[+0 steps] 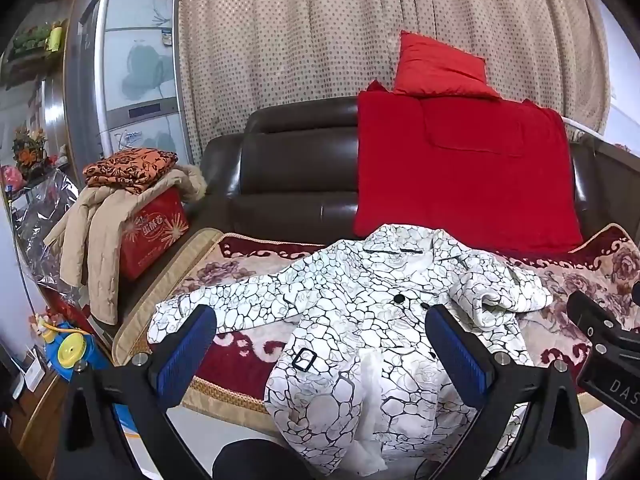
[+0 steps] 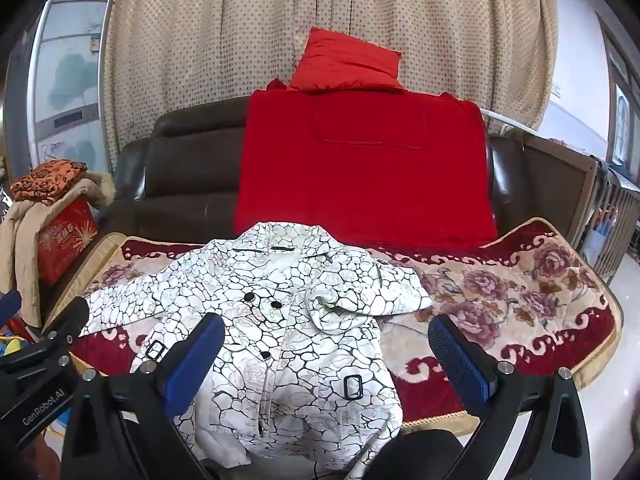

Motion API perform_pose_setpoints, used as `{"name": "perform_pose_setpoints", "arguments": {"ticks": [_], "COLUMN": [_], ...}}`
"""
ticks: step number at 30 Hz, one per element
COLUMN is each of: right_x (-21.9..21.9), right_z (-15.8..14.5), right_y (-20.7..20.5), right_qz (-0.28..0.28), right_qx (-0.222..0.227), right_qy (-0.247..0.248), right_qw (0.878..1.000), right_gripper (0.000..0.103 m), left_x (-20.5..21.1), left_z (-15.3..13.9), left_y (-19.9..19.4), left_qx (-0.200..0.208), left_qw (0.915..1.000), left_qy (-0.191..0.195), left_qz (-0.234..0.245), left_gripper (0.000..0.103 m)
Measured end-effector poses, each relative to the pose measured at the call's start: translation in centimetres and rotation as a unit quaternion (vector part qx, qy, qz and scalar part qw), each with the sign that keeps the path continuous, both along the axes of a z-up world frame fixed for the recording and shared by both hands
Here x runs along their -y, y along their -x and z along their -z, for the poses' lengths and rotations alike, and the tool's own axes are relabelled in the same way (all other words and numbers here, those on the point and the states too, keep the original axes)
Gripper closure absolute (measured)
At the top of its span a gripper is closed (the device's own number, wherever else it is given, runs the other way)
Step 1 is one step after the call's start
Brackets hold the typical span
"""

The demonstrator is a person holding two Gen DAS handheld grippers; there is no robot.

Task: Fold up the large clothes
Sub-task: 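Move both grippers toward the white patterned coat lying on the blanket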

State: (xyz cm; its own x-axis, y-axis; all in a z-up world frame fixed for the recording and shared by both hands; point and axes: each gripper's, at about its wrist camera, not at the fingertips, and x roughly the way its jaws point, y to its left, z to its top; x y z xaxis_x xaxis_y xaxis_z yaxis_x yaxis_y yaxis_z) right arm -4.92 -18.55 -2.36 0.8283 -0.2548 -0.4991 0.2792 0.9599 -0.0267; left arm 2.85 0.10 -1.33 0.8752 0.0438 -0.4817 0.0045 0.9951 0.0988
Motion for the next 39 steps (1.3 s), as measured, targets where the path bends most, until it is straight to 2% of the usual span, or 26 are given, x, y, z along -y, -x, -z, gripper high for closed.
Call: {"name": "perform_pose_setpoints", "arguments": {"ticks": [19,39], "right_x": [0.1,0.0], "right_z": [1.8,2.6], "right_y": [-2.6,-3.9], "right_qz": [-0.001,-0.006], "right_qx": [-0.028,-0.038], "right_qy": [0.003,0.001], "right_qw": [1.000,0.999], "right_gripper": [0.000,0.000], "left_x": [0.1,0.0], "left_z": [1.6,2.6], "left_y": [-2.5,-3.8], "left_qx": [-0.022,-0.034], "left_qw": [0.9997,0.9993], "left_qy": [0.000,0.000], "left_qz": [-0.010,-0.013], "left_gripper": [0.000,0.000]}}
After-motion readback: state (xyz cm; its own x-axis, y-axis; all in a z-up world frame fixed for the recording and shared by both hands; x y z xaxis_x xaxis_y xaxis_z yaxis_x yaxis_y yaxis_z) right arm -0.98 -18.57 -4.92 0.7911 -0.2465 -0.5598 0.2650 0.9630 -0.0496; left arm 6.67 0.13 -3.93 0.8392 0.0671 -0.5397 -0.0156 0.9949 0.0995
